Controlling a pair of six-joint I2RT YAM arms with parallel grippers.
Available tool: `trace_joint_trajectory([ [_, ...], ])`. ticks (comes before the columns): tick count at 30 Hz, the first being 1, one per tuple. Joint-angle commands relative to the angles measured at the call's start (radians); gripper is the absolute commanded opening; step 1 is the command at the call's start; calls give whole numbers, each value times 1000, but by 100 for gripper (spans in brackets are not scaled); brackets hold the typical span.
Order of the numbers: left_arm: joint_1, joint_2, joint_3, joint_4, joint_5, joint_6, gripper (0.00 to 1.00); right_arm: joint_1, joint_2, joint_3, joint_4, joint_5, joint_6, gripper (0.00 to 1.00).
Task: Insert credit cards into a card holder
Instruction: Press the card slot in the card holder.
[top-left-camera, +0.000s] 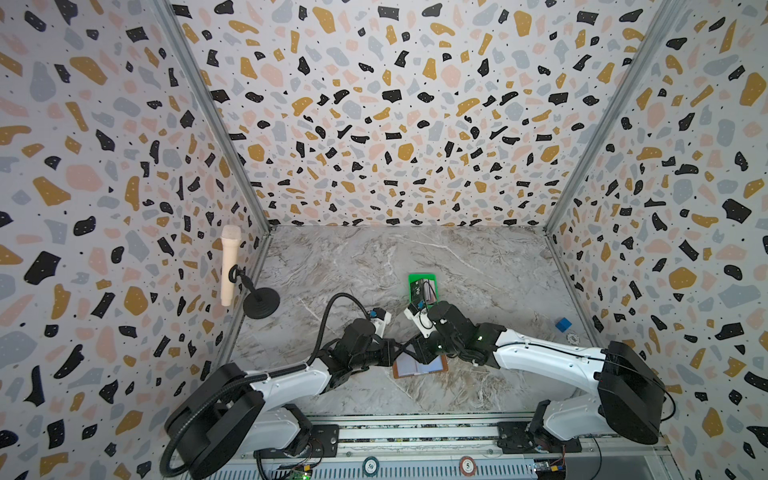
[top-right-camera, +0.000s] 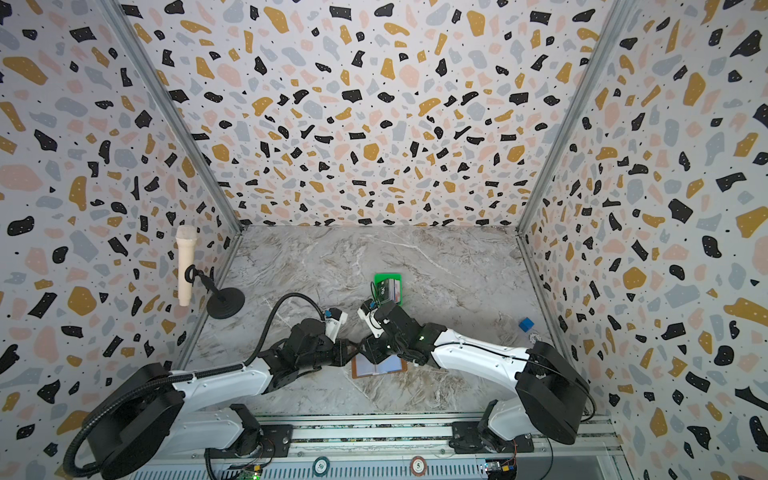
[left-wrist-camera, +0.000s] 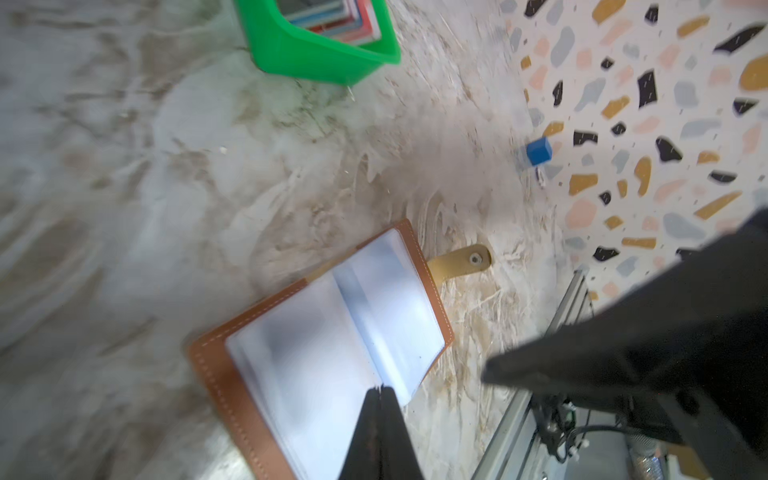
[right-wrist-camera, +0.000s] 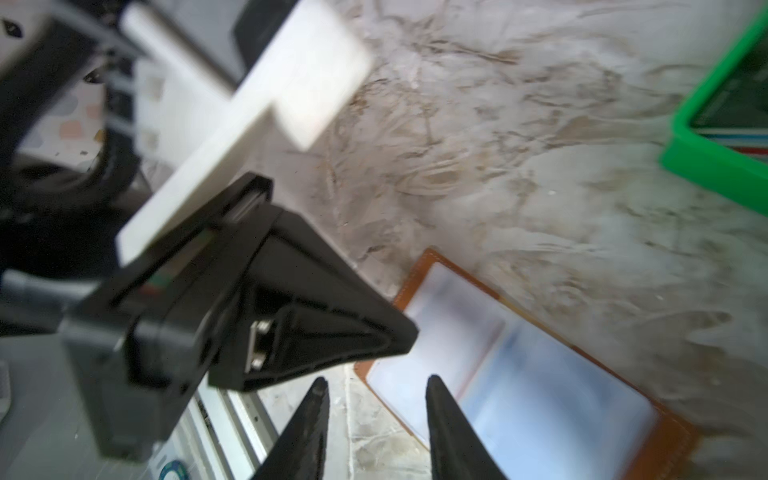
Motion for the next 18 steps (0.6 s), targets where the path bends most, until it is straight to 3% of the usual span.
trace_joint_trajectory([
  [1, -31, 76, 18, 39, -47, 8, 0, -33, 9, -40, -36, 44, 12, 39],
  [9, -27, 166, -1, 40, -115, 18, 0, -76, 69, -136, -30, 119, 77, 34],
  [13, 3, 195, 12, 56, -93, 29, 0, -76, 46, -153, -15, 127, 94, 34],
  [18, 5, 94, 9, 94, -46, -15, 0, -74, -38, -128, -19, 133, 68, 37],
])
